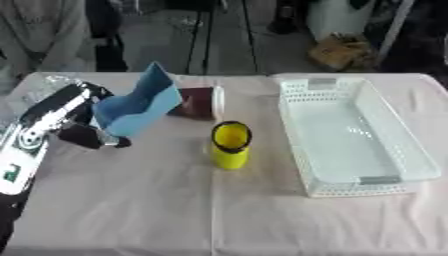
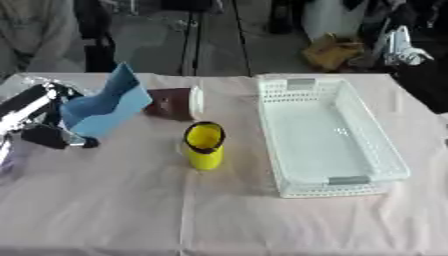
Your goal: Pick up objects on the table and place them in the box.
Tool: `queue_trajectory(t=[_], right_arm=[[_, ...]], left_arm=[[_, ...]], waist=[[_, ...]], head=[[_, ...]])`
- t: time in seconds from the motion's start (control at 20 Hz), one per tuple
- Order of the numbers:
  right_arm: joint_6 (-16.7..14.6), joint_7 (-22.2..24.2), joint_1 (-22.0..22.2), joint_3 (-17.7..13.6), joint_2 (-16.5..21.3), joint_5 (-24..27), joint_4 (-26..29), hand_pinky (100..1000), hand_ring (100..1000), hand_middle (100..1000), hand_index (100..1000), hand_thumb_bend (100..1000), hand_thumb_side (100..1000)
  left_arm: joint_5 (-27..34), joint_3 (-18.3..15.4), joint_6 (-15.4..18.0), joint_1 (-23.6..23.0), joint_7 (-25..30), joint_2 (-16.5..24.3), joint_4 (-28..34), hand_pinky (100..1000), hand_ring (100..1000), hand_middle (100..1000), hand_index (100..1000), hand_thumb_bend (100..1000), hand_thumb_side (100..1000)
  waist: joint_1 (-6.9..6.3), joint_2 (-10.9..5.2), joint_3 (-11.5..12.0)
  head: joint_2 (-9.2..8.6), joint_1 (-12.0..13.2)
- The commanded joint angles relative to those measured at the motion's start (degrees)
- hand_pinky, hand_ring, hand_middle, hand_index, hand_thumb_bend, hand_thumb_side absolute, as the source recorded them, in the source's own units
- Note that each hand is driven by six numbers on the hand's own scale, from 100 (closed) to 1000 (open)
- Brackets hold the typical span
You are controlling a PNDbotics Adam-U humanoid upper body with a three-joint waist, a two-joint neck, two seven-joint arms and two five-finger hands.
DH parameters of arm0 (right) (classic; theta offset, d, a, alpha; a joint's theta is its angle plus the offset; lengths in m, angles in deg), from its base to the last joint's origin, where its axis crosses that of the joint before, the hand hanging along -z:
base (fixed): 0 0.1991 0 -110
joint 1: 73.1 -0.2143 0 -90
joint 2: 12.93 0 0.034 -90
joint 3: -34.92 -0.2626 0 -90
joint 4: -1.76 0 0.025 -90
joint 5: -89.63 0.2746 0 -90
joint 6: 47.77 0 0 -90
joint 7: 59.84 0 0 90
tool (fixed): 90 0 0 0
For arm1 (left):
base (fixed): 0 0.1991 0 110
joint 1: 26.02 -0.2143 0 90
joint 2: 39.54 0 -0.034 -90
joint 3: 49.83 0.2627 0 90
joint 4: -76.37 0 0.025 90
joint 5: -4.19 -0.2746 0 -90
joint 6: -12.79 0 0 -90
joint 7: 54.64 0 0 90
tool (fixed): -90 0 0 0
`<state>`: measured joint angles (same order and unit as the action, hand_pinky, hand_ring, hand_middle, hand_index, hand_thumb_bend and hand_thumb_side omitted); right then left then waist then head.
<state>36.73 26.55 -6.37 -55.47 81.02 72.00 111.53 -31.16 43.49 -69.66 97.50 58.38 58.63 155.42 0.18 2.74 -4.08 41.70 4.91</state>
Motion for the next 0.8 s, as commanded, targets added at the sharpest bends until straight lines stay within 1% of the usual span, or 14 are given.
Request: queue_trajectory(t=[0.05, 0.2, 0.25, 0.3, 0.35, 0.4, 0.5, 0.55, 0.6, 0.65, 0.7, 0.75, 0.8], right_arm=[[-0.3, 0.7, -1.5, 0.5, 0.4, 0.8, 1.0, 590, 652, 798, 870, 100, 427], [-0.6, 1.4, -2.5, 1.1, 0.3, 1.2, 1.2, 590, 652, 799, 870, 100, 426], [-0.7, 1.7, -3.0, 1.4, 0.2, 1.3, 1.4, 591, 652, 799, 870, 100, 423], [-0.8, 2.1, -3.9, 1.9, 0.0, 1.5, 1.5, 591, 652, 799, 870, 100, 423], [-0.9, 2.5, -4.6, 2.2, -0.2, 1.6, 1.6, 592, 653, 799, 869, 100, 418], [-1.1, 2.8, -5.3, 2.5, -0.3, 1.7, 1.8, 592, 653, 799, 869, 100, 418], [-1.1, 3.2, -5.9, 2.7, -0.5, 1.8, 1.9, 592, 653, 799, 869, 100, 417], [-1.2, 3.3, -6.2, 2.8, -0.6, 1.9, 2.0, 593, 653, 799, 869, 100, 416], [-1.3, 3.6, -6.8, 3.1, -0.9, 1.9, 2.2, 593, 653, 799, 869, 100, 416], [-1.3, 3.8, -7.2, 3.2, -1.1, 2.0, 2.3, 593, 654, 800, 869, 100, 415], [-1.4, 4.0, -7.7, 3.5, -1.4, 2.0, 2.4, 594, 654, 800, 869, 100, 415], [-1.5, 4.2, -8.0, 3.6, -1.6, 2.1, 2.5, 594, 654, 800, 869, 100, 414], [-1.5, 4.5, -8.3, 3.8, -1.8, 2.1, 2.6, 594, 654, 800, 869, 100, 414]], left_arm=[[-0.1, 2.8, 1.9, 6.5, 1.9, -0.2, -1.6, 244, 284, 376, 517, 351, 280], [-2.1, 4.0, 3.8, 10.7, 1.7, -1.8, -5.1, 251, 289, 381, 520, 373, 270], [-3.0, 4.4, 4.5, 12.0, 1.6, -2.6, -6.1, 270, 299, 386, 525, 398, 292], [-4.2, 5.0, 5.4, 13.8, 1.7, -3.7, -7.6, 270, 299, 386, 525, 398, 292], [-5.3, 5.3, 6.3, 15.2, 1.7, -4.6, -9.0, 280, 302, 388, 531, 429, 321], [-6.3, 5.5, 7.3, 16.5, 1.6, -5.6, -10.4, 280, 302, 388, 531, 429, 321], [-7.8, 5.5, 8.7, 17.8, 1.1, -6.6, -12.4, 281, 302, 388, 531, 431, 323], [-8.3, 5.5, 9.2, 18.3, 0.8, -7.3, -13.1, 287, 302, 387, 538, 493, 385], [-8.7, 5.5, 9.7, 19.1, 0.3, -8.6, -13.9, 287, 302, 387, 538, 493, 385], [-9.2, 5.6, 10.2, 19.6, -0.3, -9.5, -14.6, 293, 305, 391, 543, 537, 411], [-9.6, 5.7, 10.9, 20.0, -1.2, -10.3, -15.0, 294, 307, 391, 543, 549, 419], [-10.0, 5.8, 11.6, 20.3, -2.0, -10.9, -15.3, 305, 315, 394, 545, 585, 427], [-10.3, 6.1, 12.6, 20.4, -3.0, -11.4, -15.2, 305, 315, 394, 545, 585, 427]], waist=[[-0.19, -0.39, -0.8], [-0.34, 0.20, -2.0], [-0.41, 0.59, -3.0], [-0.49, 1.13, -4.2], [-0.53, 1.53, -5.2], [-0.57, 1.98, -6.2], [-0.61, 2.34, -7.0], [-0.65, 2.59, -7.6], [-0.75, 2.99, -8.6], [-0.82, 3.25, -9.3], [-0.91, 3.51, -10.1], [-0.97, 3.68, -10.6], [-1.06, 3.82, -11.2]], head=[[-0.21, 1.2], [-0.83, 2.1], [-1.18, 2.5], [-1.67, 3.0], [-2.03, 3.3], [-2.45, 3.8], [-2.78, 4.1], [-3.03, 4.2], [-3.44, 4.8], [-3.70, 5.1], [-4.00, 5.4], [-4.19, 5.6], [-4.36, 5.8]])
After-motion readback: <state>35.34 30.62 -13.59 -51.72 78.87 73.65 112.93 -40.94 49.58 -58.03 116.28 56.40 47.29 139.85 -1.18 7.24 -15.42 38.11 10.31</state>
